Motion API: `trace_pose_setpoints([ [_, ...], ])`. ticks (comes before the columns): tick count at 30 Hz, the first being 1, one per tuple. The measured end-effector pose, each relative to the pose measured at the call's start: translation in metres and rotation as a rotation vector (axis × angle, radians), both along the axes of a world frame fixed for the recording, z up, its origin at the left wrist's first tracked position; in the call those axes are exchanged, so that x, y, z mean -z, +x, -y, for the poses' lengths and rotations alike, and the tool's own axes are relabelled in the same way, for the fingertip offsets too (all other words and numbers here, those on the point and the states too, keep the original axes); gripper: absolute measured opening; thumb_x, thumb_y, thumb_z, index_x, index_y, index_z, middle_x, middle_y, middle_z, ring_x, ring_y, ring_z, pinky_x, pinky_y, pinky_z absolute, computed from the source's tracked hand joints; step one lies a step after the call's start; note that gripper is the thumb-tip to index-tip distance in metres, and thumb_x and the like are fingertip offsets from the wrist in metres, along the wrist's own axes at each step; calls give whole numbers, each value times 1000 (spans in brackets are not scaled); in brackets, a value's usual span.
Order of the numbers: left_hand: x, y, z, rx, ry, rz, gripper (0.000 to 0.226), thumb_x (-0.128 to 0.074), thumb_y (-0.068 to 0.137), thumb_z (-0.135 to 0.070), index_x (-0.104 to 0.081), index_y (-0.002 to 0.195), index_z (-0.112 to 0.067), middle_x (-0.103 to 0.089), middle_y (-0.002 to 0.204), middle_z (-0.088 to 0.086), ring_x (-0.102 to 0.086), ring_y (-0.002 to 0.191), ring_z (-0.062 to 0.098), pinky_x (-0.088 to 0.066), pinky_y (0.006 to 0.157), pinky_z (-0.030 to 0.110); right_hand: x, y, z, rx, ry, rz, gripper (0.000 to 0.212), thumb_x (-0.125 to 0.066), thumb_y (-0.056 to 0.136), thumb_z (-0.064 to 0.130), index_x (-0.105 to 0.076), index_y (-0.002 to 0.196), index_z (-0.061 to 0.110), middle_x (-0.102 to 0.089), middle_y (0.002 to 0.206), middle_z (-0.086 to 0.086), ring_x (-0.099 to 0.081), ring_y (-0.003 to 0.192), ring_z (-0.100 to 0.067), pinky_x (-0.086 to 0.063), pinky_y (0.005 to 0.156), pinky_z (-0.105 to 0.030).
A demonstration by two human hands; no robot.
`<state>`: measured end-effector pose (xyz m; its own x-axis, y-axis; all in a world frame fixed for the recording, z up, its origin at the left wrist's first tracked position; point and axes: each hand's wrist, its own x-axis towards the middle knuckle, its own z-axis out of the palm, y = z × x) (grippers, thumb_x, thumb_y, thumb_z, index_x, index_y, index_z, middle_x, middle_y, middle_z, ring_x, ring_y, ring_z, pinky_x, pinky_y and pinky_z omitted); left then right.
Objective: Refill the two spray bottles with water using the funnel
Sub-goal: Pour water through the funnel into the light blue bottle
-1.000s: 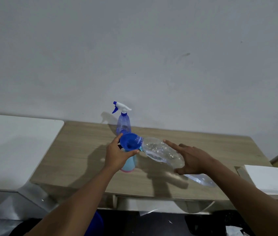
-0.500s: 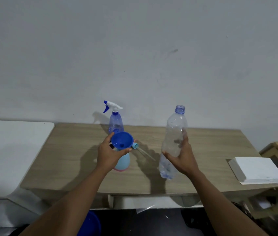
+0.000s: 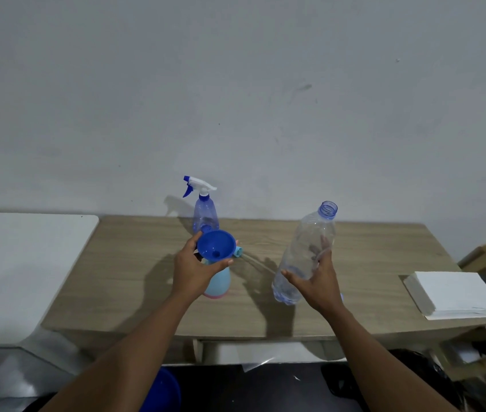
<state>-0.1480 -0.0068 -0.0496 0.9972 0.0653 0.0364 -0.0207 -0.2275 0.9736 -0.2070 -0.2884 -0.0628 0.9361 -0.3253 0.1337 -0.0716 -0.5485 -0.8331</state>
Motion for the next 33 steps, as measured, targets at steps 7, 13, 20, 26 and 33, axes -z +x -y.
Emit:
trace_pose_setpoints([
  [7,-1,-2,1,1,-10,-2,94,-97,55,-23,-52,138,-16,-66,121,-2,-60,104,-4,-47,76,2,9,-38,-34,238,-14,214,98,-96,60,30,-37,138,23,-39,134,9,-50,117,-19,-48,98,-38],
  [13,-2,-4,1,-4,13,-8,96,-97,55,-25,-50,138,-18,-64,124,-2,-58,101,-11,-45,72,2,12,-36,-74,-145,-29,135,72,-86,74,23,-41,125,45,-47,116,26,-55,98,-5,-50,76,-20],
  [20,-8,-8,2,-13,54,-14,96,-96,56,-30,-49,139,-21,-62,126,-6,-56,99,-8,-44,73,6,-8,31,-113,-365,102,-95,101,-92,69,32,-33,150,25,-49,139,11,-53,121,-6,-46,95,-17],
  [26,-10,-7,1,-19,22,-46,95,-96,56,-31,-49,138,-21,-62,122,-8,-56,98,-6,-44,74,8,-15,52,-134,-401,142,-45,74,-90,70,26,-47,128,43,-61,122,27,-59,113,5,-50,94,-20],
  [33,-6,-3,-6,12,-48,-45,75,-79,71,-58,-53,133,-25,-65,121,-8,-65,105,8,-55,88,26,-15,54,-146,-350,223,31,69,-86,73,32,-51,132,27,-64,121,17,-63,111,-4,-55,96,-36],
])
